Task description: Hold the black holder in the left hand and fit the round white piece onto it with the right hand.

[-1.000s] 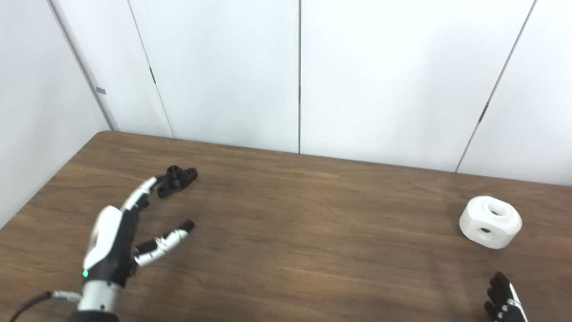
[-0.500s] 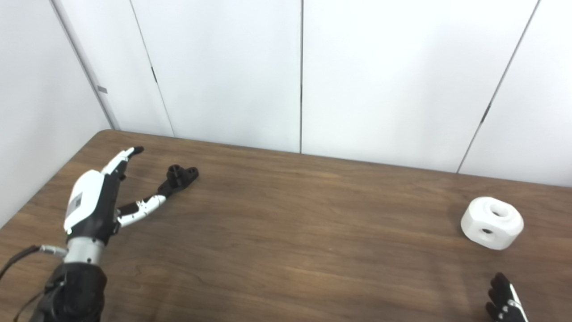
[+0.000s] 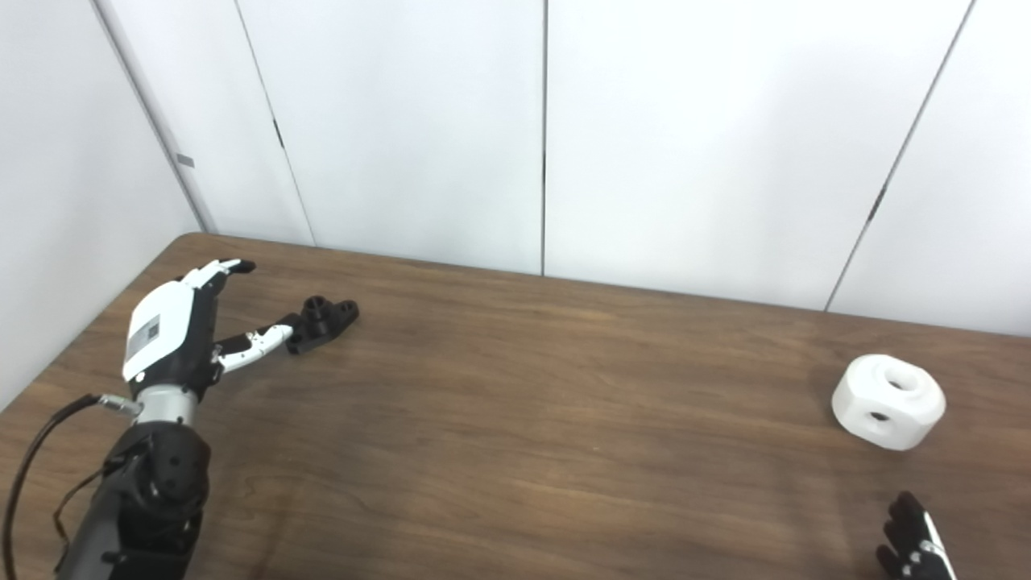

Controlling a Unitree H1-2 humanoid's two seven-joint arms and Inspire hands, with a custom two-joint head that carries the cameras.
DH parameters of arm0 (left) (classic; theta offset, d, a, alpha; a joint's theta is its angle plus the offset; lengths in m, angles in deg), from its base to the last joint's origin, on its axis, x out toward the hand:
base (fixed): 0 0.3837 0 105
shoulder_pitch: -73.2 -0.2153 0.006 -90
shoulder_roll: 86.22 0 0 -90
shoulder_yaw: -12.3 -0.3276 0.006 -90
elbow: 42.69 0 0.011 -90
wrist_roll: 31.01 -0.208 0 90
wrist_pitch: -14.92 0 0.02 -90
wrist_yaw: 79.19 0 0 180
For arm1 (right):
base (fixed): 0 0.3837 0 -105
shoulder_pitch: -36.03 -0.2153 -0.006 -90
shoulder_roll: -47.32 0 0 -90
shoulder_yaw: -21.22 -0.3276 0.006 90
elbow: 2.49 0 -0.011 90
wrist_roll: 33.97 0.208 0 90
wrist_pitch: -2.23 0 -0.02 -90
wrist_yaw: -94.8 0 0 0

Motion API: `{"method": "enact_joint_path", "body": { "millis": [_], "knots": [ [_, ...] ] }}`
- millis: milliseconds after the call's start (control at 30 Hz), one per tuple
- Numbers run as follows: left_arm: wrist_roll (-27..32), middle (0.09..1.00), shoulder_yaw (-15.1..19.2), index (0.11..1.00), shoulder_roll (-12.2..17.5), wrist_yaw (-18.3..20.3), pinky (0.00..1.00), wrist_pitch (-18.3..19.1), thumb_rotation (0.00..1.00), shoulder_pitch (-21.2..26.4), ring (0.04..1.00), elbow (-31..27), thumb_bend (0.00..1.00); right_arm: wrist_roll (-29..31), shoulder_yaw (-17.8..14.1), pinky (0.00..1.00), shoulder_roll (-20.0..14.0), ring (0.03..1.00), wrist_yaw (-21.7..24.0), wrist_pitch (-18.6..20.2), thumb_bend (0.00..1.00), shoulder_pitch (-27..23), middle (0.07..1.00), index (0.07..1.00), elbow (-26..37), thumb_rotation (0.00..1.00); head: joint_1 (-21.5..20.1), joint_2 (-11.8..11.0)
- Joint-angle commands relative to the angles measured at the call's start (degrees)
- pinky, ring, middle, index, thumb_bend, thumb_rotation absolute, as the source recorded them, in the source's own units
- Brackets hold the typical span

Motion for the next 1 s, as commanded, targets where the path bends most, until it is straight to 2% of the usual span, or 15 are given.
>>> {"method": "enact_joint_path", "body": {
  "millis": [0,333,767,967],
  "knots": [
    [-1.14,0.906,-0.37,0.806,1.98,-2.15,0.99,-0.33,0.42,2.84,0.933,0.91,0.79,0.38,-0.20,0.97,-0.98,1.000,0.28,-0.17,0.51,0.71,1.000,0.997,1.60,1.00,0.05,0.01],
    [-2.18,0.920,-5.02,0.806,3.34,-1.03,0.99,3.03,0.52,6.93,0.947,8.91,0.87,0.42,-0.26,0.99,-0.98,1.000,0.05,0.28,0.52,1.10,1.000,0.996,2.27,1.00,-0.17,0.25],
    [-0.28,0.931,-5.62,0.809,4.03,-3.32,1.00,2.77,0.48,8.59,0.969,16.26,0.86,0.95,-0.70,0.97,-0.94,0.999,-0.08,0.48,0.52,1.00,0.997,0.992,2.46,1.00,-0.42,0.50],
    [-0.48,0.937,-5.55,0.817,4.53,-2.60,1.00,3.64,0.46,9.42,0.981,18.31,0.84,1.42,-0.67,0.98,-1.08,1.000,0.11,0.28,0.52,1.07,0.998,0.995,2.44,1.00,-0.41,0.55]
  ]
}}
